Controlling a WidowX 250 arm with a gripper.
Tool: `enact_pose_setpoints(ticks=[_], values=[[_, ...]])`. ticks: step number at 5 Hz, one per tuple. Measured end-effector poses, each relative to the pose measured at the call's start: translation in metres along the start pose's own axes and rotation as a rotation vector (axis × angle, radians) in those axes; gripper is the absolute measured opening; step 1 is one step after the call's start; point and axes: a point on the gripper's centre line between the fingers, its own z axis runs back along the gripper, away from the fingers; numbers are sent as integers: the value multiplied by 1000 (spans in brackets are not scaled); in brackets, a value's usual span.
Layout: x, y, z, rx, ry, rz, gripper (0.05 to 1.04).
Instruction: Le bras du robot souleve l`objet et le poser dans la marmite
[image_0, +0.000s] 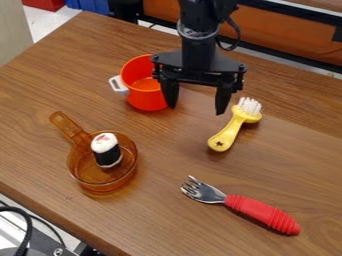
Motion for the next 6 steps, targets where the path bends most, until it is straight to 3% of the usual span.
enact_pose_setpoints(ticks=[1,3,5,6], values=[[-4,2,-5,7,19,-1,999],[-6,59,0,13,-2,59,999],[-30,100,7,-13,22,37,999],[-47,103,2,-62,39,40,999]])
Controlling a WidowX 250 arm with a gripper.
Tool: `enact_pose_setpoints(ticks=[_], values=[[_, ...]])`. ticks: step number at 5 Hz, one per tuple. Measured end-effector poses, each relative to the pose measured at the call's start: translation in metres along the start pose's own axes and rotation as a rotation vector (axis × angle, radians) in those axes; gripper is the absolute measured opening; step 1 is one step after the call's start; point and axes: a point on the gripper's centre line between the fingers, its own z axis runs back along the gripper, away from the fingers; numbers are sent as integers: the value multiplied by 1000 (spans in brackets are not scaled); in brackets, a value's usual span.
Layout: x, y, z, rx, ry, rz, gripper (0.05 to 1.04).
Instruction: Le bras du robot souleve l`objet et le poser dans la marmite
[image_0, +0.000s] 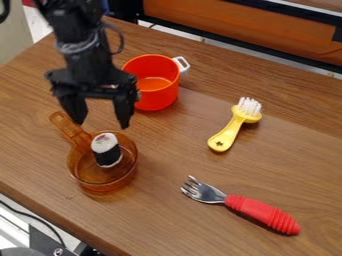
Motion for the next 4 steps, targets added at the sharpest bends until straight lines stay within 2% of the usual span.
enact_pose_setpoints(ticks=[1,2,3,4], values=[[-11,3,-10,15,-33,3,999],[-12,4,-25,11,-51,42,999],[-15,7,-31,34,-78,48,999],[-16,8,-40,50,-88,68,956]])
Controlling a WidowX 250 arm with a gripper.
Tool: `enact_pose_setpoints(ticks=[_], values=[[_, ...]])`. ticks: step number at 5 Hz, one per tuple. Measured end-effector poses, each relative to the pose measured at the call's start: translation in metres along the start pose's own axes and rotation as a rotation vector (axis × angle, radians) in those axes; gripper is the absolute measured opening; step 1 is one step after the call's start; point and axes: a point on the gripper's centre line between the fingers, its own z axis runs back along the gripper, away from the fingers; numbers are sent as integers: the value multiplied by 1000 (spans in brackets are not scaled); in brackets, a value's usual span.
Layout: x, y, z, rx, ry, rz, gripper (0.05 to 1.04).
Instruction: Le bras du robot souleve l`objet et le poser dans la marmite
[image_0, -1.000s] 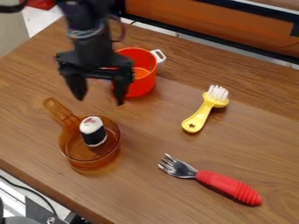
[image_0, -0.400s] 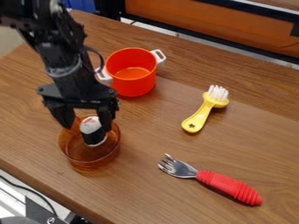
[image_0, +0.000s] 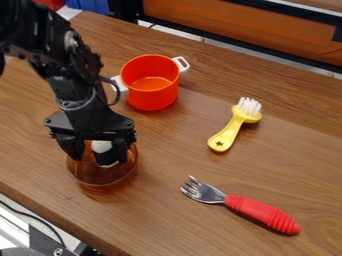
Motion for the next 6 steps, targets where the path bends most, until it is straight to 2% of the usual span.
enact_pose_setpoints(ticks=[1,2,3,4,5,6], values=[[1,0,0,1,-3,8,685],[1,1,-1,3,9,26,478],[3,1,9,7,70,45,442],[20,-2,41,0,65,86,442],[52,-18,63,-47,-35,166,442],[88,-38,52,-50,-114,239,442]])
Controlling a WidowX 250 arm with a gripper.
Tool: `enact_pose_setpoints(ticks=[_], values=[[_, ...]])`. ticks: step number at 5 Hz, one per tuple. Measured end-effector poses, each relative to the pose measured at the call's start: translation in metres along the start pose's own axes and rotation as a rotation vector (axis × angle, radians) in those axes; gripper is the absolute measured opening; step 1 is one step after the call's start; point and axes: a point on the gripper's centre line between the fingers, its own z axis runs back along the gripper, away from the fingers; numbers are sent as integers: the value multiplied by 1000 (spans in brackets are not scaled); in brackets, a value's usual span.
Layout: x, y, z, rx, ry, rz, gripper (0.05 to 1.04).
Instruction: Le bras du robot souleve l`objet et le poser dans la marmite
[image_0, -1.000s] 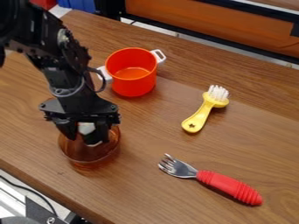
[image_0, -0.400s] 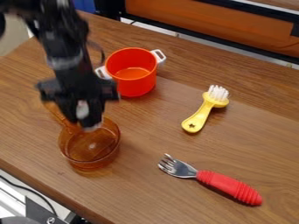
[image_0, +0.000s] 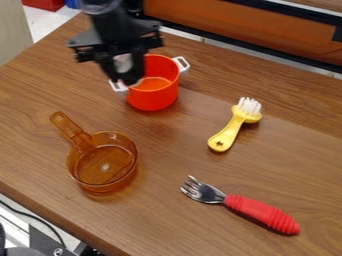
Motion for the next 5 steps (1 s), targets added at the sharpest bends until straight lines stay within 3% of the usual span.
enact_pose_setpoints(ticks=[1,2,3,4,5], values=[[28,-19,-20,30,-64,76,442],[40,-19,-39,81,-31,100,442],[44,-15,-39,95,-47,97,442],[46,-5,-49,135,62,90,510],[51,-3,-58,156,70,90,810]])
